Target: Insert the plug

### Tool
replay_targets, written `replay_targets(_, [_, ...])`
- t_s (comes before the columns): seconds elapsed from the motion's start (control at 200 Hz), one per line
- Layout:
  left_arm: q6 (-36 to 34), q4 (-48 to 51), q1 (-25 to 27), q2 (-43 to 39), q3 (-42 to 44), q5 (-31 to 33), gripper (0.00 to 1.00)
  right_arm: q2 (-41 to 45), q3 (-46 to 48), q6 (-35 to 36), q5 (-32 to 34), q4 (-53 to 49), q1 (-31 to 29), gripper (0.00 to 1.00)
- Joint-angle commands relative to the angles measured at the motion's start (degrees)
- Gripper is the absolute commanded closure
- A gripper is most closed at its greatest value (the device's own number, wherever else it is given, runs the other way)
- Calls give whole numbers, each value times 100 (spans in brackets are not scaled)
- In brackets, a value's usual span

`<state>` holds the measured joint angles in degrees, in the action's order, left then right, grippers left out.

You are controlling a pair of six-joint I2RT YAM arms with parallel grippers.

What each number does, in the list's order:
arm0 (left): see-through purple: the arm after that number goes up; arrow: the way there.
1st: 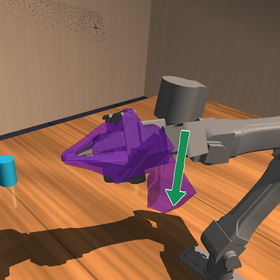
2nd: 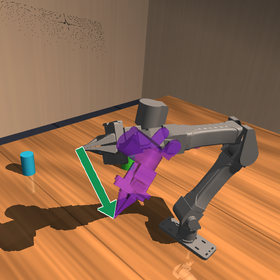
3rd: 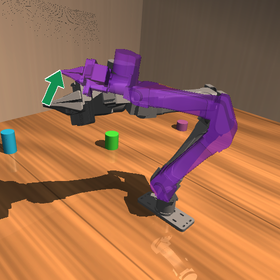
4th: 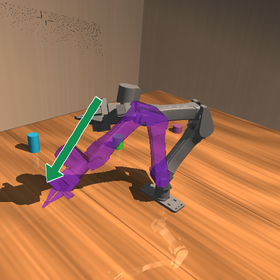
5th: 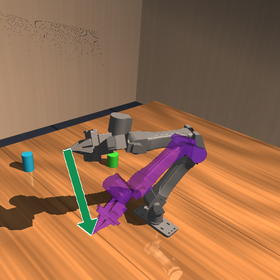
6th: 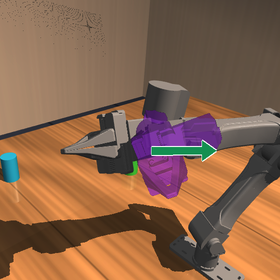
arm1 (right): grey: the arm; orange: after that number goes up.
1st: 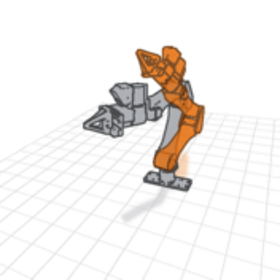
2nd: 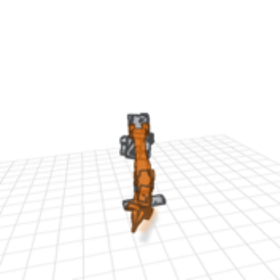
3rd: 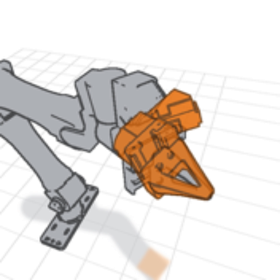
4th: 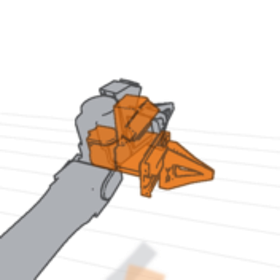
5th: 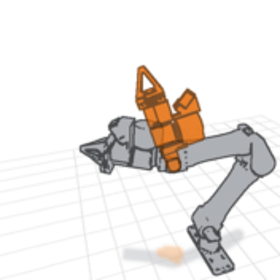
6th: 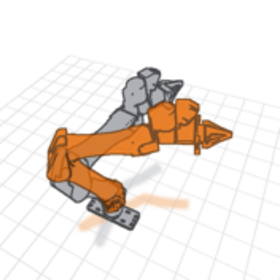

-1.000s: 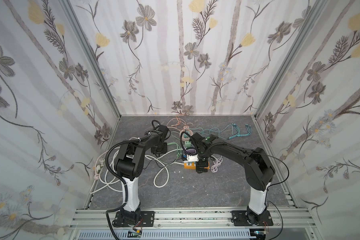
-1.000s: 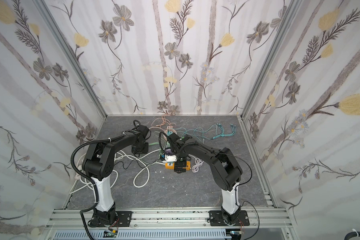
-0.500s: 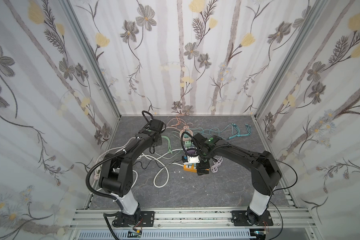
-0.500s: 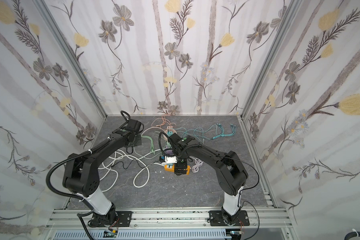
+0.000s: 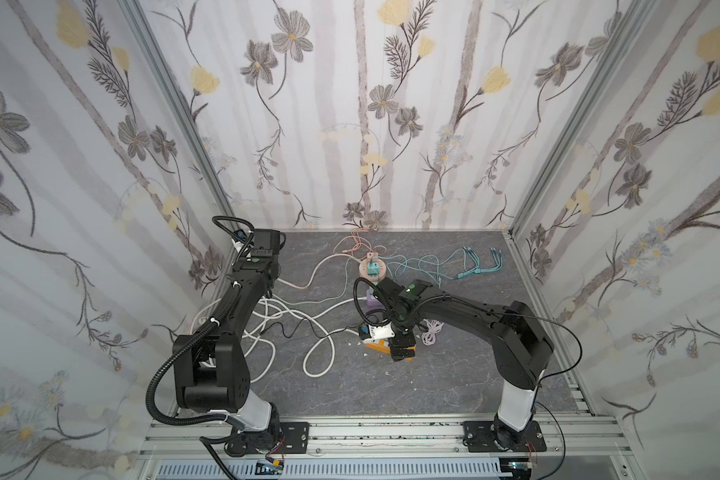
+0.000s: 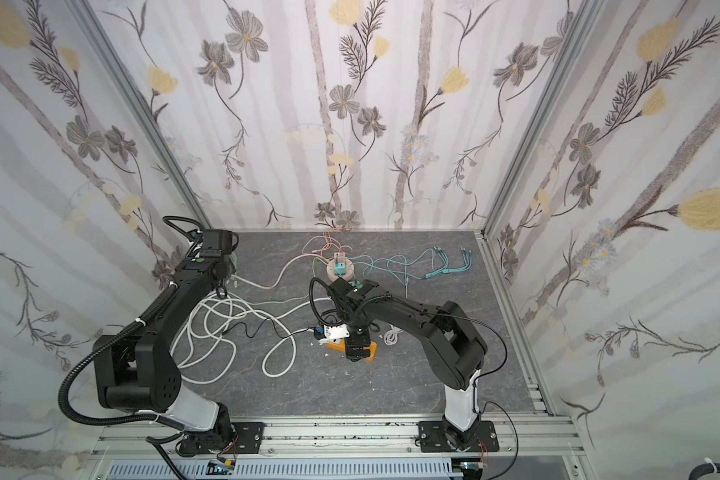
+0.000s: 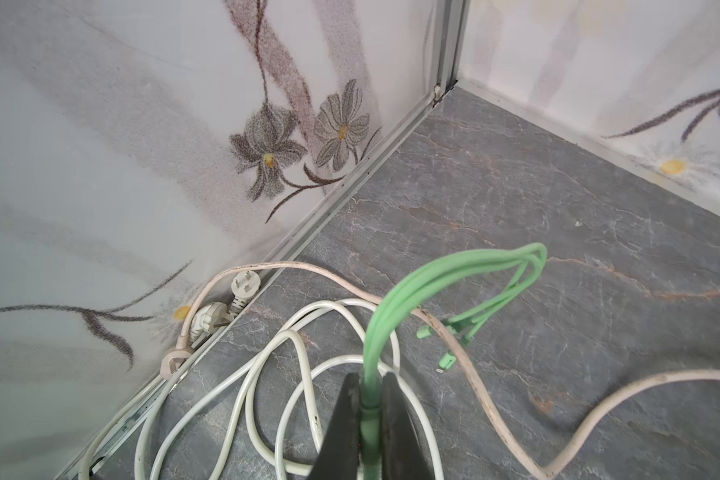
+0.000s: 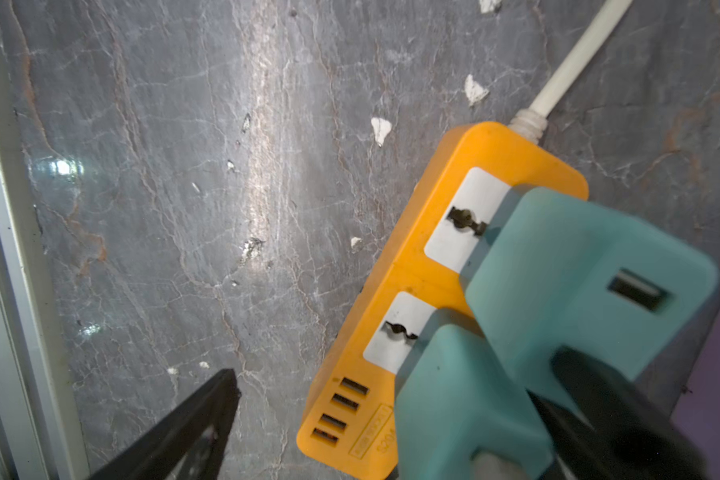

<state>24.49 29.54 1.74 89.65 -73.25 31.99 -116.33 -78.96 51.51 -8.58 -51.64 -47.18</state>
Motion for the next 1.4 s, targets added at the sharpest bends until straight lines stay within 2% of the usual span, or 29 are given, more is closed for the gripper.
replay_targets(0.0, [236,10,-42,72,-51,-227,86,-41,73,63,147,84,-27,1])
replay_targets(0.09, [249,25,-42,20,12,-438,64,114,203,66,268,156,-28,1])
replay_targets(0.18, [138,89,-34,-71,22,-915,46,402,552,133,730,764,-37,1])
replay_targets(0.3, [35,200,30,-232,107,-1322,35,806,1021,253,1165,1572,-54,1])
replay_targets(0.455, [-57,128,225,-652,446,-1540,20,1236,1811,461,1462,2328,-114,1])
replay_targets(0.63, [-119,38,449,-1109,753,-1723,9,1283,2082,533,1666,1772,-123,1])
replay_targets(0.685, [-138,11,558,-1228,838,-1732,0,1397,2157,415,1775,1714,-125,1])
replay_targets(0.874, [-8,-157,1034,-1446,1038,-1939,0,2044,2896,452,1991,2377,-254,1])
replay_targets(1.114, [-70,-111,1714,-1324,854,-2336,0,2388,3436,929,1657,2634,-564,1])
replay_targets(1.224, [-508,-182,2094,-1337,923,-2611,0,2390,3466,793,1671,2623,-573,1])
replay_targets(1.354, [-1394,-753,2545,-1580,1420,-3618,0,2679,3543,451,1529,2716,-573,1])
replay_targets(1.394, [-1702,-912,2753,-1663,1559,-3737,0,2731,3549,402,1511,2729,-573,0])
